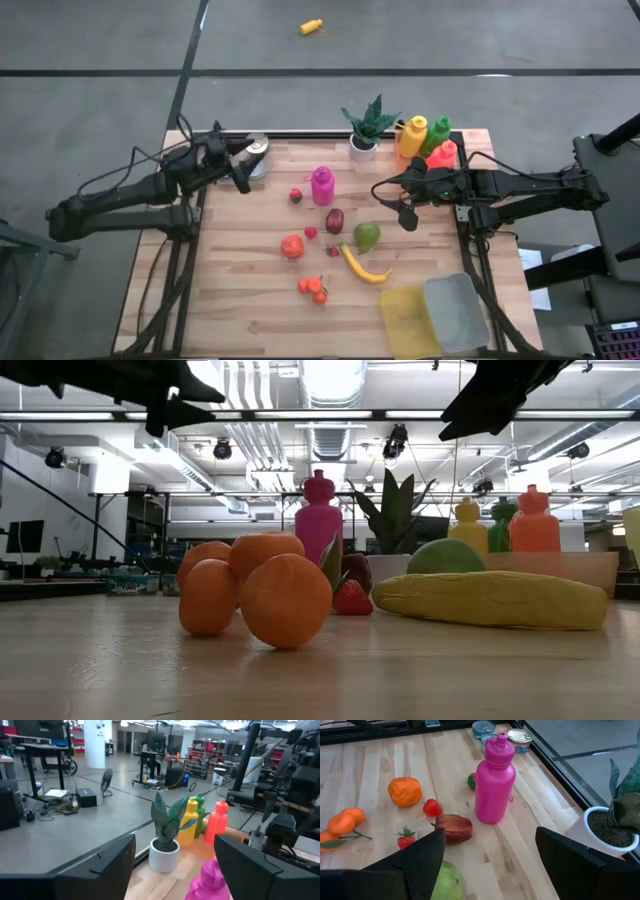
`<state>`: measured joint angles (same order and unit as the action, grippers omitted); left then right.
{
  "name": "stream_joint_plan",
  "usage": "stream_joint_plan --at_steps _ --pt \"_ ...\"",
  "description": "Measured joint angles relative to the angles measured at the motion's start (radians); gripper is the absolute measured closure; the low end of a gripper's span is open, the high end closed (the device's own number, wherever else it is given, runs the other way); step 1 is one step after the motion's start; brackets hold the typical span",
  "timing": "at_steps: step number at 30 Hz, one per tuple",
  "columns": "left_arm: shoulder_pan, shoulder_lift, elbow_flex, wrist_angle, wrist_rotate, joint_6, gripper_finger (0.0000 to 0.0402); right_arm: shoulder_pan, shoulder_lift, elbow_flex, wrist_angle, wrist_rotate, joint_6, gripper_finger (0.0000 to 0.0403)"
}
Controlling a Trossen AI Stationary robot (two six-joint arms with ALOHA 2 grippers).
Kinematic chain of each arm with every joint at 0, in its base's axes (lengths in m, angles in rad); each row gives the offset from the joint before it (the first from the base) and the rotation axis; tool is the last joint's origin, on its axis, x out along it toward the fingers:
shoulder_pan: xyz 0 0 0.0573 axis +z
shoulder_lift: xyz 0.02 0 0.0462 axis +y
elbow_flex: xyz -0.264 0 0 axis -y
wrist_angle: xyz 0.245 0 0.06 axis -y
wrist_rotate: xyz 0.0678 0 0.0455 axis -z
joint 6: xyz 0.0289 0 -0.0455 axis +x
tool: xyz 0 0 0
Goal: Pick & Place Food Item
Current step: Put the violet water bottle into the orange bin
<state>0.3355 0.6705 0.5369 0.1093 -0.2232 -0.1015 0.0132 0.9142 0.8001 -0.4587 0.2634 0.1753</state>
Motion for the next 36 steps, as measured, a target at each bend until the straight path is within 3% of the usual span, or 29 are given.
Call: stream_joint_plan --at_steps 36 --pt "0.001 -0.038 -0.018 -0.128 0.025 -0.067 0.0126 0.000 0.000 0.000 0.000 -0.001 0.000 0.0095"
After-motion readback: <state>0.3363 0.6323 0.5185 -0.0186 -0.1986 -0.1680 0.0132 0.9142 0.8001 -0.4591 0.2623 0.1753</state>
